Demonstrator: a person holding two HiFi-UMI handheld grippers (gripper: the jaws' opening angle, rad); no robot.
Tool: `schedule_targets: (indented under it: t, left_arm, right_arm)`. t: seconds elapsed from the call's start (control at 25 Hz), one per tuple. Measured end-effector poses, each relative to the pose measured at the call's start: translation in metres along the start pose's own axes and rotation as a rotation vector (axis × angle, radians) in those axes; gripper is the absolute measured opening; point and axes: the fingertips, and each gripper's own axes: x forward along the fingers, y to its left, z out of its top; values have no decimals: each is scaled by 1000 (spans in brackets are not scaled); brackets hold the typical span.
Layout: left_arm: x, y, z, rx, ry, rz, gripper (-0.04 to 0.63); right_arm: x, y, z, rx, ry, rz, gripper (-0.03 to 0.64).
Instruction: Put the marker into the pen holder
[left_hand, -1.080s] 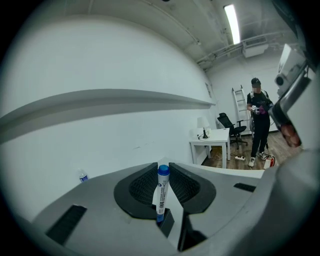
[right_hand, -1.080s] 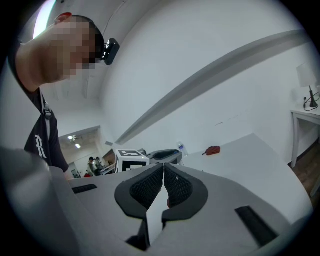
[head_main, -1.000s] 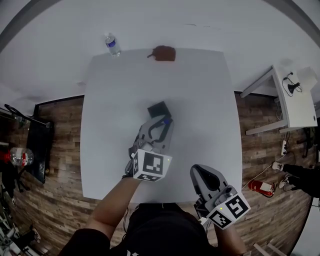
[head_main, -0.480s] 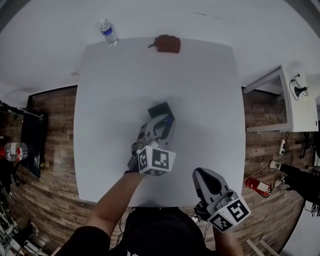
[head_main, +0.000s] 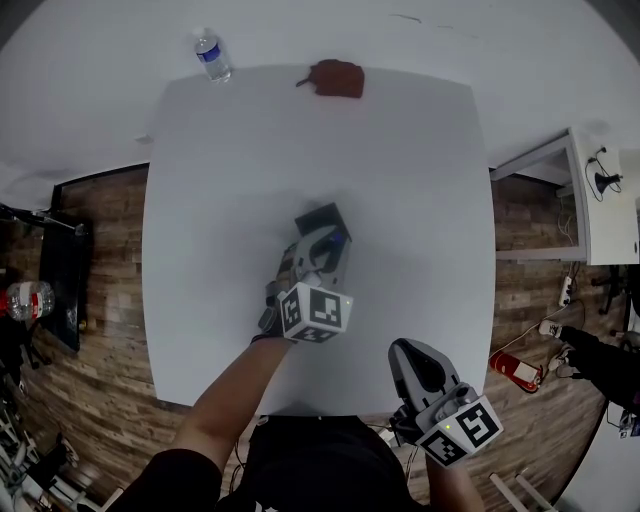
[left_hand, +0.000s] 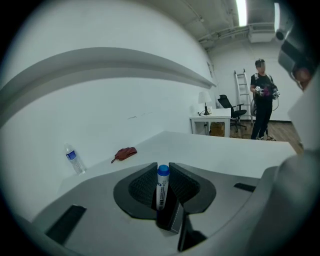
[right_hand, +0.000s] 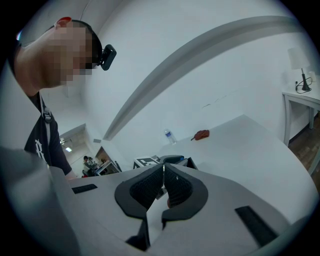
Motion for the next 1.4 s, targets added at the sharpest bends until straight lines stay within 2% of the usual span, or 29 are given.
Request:
schedule_targets:
  t: [0.28,0.76,1.12,1.4]
  left_arm:
    - [6,-2,-9,-42,18,-19,72]
    - [3,-1,1,-13,-3,-6,72]
    - [-34,5,27,-31,-60,39,71]
    - [-85,-4,62,-117,-128,24,35]
  right_arm:
    - [2,-3,0,0,5,-2,17]
    - [-2,-2,2,-3,-7,1,17]
    - [-13,13,9,-56,-41,45,17]
    - [-25,32,16,-120,-70,91,17]
